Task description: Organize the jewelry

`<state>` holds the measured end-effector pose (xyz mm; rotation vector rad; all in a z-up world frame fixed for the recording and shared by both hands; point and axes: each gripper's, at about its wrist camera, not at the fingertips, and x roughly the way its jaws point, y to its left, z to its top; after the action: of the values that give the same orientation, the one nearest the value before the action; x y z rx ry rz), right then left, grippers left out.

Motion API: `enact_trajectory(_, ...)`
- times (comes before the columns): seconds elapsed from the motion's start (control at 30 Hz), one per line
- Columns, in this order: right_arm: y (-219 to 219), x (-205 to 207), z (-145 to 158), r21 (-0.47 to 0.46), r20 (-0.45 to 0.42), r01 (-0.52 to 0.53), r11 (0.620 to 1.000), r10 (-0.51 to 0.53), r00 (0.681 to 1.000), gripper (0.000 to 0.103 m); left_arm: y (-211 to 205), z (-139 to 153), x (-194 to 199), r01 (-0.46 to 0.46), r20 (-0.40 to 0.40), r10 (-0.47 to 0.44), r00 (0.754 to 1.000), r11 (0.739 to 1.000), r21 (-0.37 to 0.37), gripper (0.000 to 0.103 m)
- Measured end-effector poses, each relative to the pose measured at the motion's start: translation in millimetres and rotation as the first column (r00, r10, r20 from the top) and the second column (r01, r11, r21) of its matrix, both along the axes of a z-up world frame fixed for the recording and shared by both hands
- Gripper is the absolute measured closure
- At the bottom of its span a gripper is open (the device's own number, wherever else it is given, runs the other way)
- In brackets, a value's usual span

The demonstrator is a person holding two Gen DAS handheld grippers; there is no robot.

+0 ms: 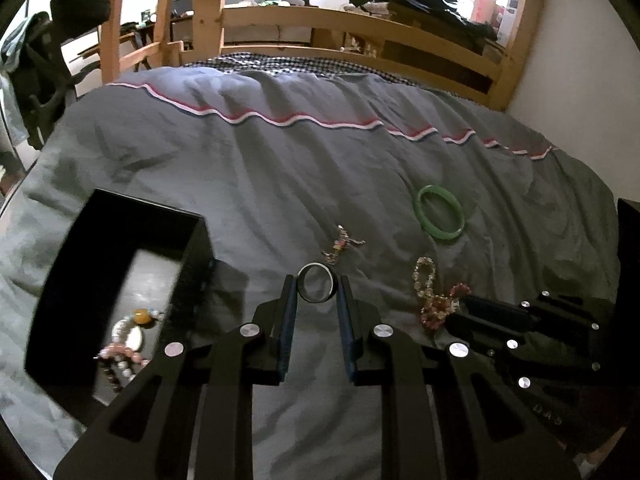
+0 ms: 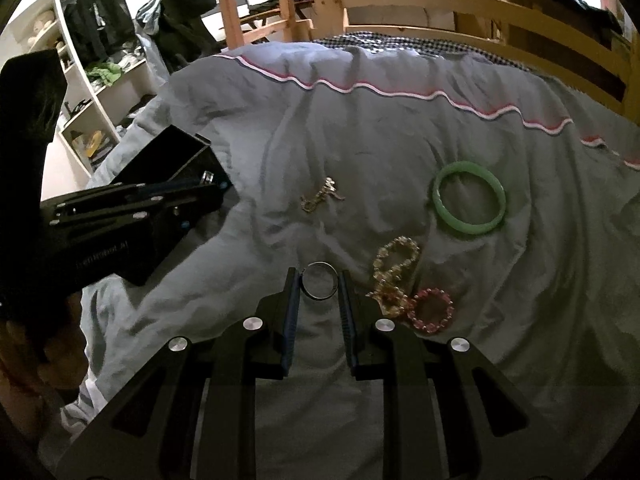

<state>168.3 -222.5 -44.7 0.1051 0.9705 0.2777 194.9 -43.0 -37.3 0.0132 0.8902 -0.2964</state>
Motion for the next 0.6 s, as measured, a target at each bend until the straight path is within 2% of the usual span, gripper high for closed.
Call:
enact_trajectory(0.2,16.4,-1.1,17.0,-0.03,0.039,-0.019,0.999,0.02,0.999,0.083,19.0,13.8,0.1,-0.035,0.02,0.034,0.999,0.999,0.011,0.083)
enact_trajectory(0.33,27.8,0.9,26.1,-0.043,0.054,-0.031,0.999,0.034,0.998,0.083,33.7,19.8,1.2,-0.059,0.013,0.059,0.998,0.998,-0.009,0.083)
enact_trajectory(0.6,58.6,9.1,35.7,-0.014,0.054,-0.07,0.997,0.07,0.996,0.083,74.1,32.7,10.6,-0.149,-0.003,0.149,0.989,0.989,-0.025,0.083)
